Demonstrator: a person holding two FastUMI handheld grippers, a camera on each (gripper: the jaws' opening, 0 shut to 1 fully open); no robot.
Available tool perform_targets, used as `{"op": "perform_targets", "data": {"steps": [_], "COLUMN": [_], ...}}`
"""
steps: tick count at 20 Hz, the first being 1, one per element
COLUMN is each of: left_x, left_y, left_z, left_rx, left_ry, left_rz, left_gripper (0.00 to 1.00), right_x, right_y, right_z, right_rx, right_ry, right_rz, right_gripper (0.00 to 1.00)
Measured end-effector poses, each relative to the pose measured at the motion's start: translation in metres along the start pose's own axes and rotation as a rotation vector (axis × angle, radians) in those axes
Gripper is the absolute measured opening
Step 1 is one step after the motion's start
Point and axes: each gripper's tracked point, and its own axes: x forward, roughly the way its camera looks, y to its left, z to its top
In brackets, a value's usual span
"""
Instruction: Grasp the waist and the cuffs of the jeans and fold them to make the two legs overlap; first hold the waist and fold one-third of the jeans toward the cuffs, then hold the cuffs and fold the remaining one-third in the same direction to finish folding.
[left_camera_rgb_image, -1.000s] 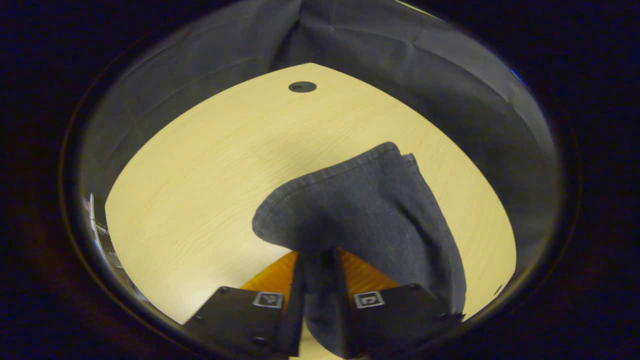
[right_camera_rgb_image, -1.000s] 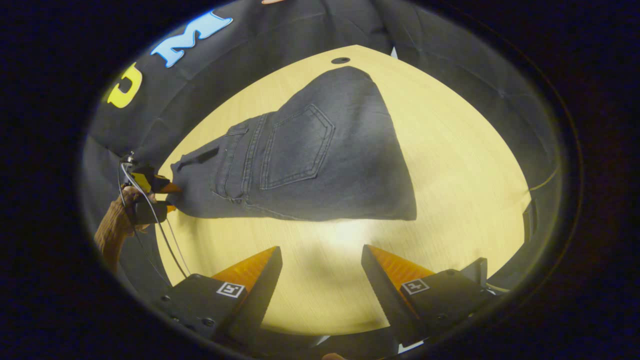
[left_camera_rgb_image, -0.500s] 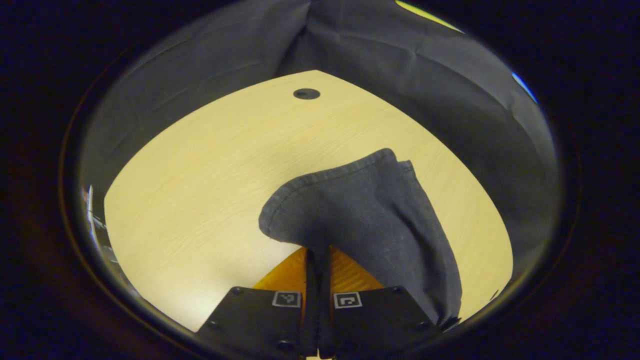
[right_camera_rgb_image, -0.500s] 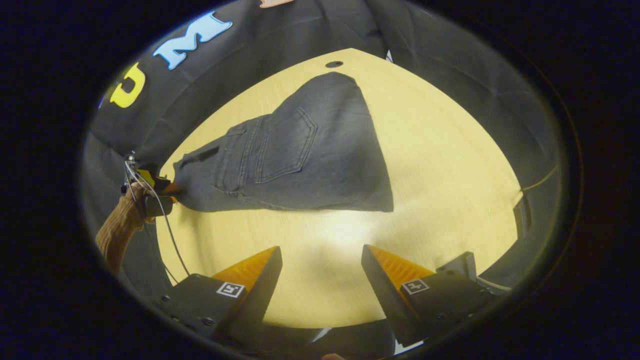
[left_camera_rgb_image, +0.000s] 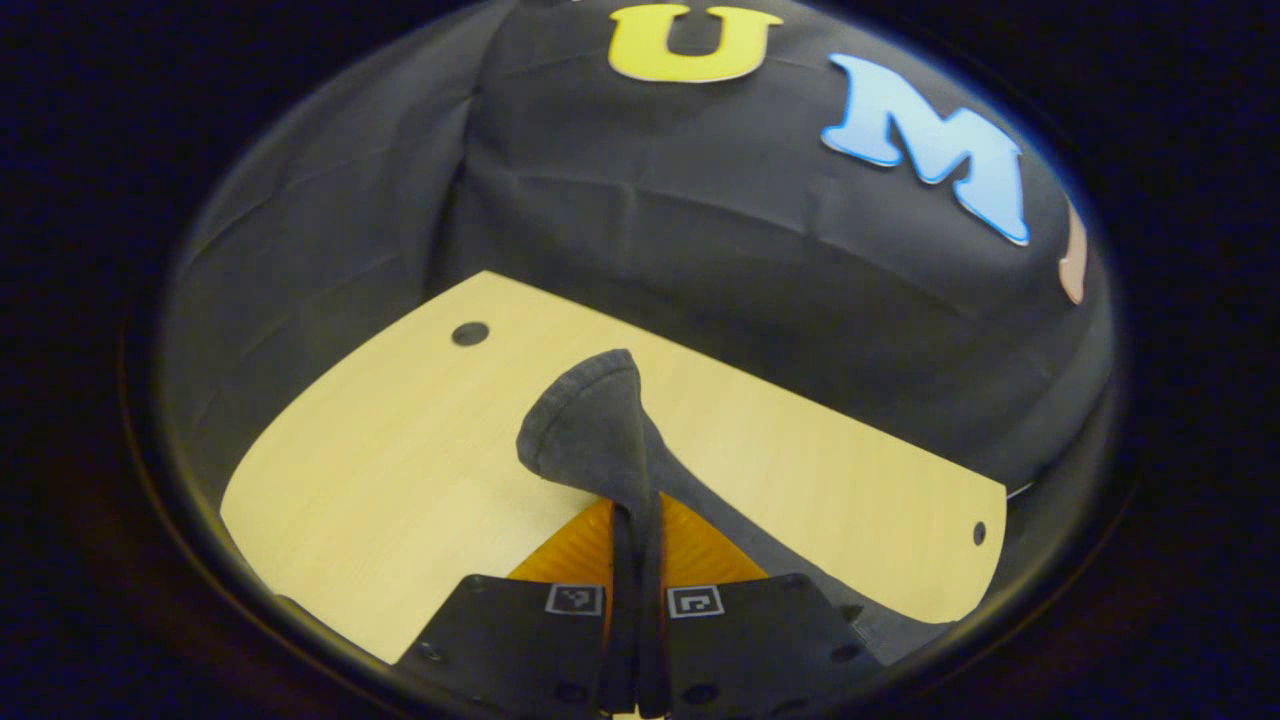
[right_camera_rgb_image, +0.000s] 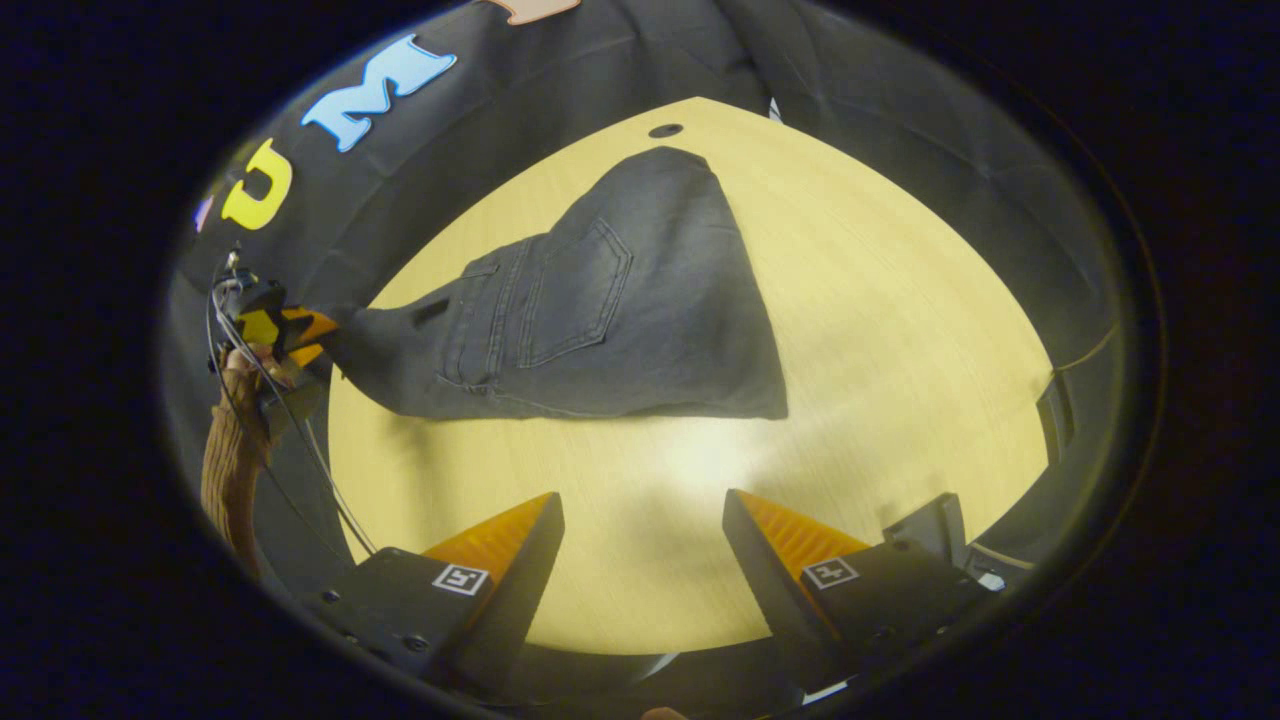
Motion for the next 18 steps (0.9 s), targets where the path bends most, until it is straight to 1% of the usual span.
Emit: {"op": "perform_targets", "data": {"steps": [1, 3, 6, 9, 11, 12, 14, 15, 16, 18], "left_x": [-0.027, -0.068, -0.147, -0.230, -0.269, -0.268, -0.261, -0.267, -0.257, -0.240], "left_y": [-0.028, -0.069, -0.136, -0.186, -0.208, -0.208, -0.195, -0.186, -0.172, -0.132], "left_z": [0.003, 0.009, 0.000, -0.029, -0.067, -0.095, -0.137, -0.163, -0.195, -0.231], "left_rx": [0.048, 0.130, 0.233, 0.378, 0.517, 0.594, 0.711, 0.759, 0.796, 0.866], "left_ry": [-0.015, -0.042, -0.077, -0.130, -0.114, -0.081, 0.000, 0.073, 0.152, 0.303], "left_rz": [-0.036, -0.136, -0.321, -0.499, -0.597, -0.618, -0.617, -0.607, -0.583, -0.512], "left_gripper": [0.09, 0.10, 0.10, 0.09, 0.09, 0.10, 0.09, 0.09, 0.09, 0.10], "right_x": [-0.001, -0.006, -0.017, -0.027, -0.035, -0.039, -0.045, -0.048, -0.050, -0.048], "right_y": [-0.001, -0.007, -0.021, -0.040, -0.052, -0.058, -0.069, -0.071, -0.075, -0.081], "right_z": [-0.001, -0.002, 0.003, 0.010, 0.009, 0.009, 0.008, 0.007, 0.007, 0.005], "right_rx": [0.004, 0.019, 0.081, 0.153, 0.185, 0.198, 0.215, 0.217, 0.218, 0.227], "right_ry": [-0.004, -0.018, -0.059, -0.100, -0.112, -0.113, -0.115, -0.114, -0.110, -0.090], "right_rz": [0.006, 0.008, 0.007, 0.005, -0.007, -0.013, -0.023, -0.028, -0.033, -0.025], "right_gripper": [0.97, 0.97, 0.97, 0.97, 0.97, 0.98, 0.98, 0.98, 0.98, 0.98]}}
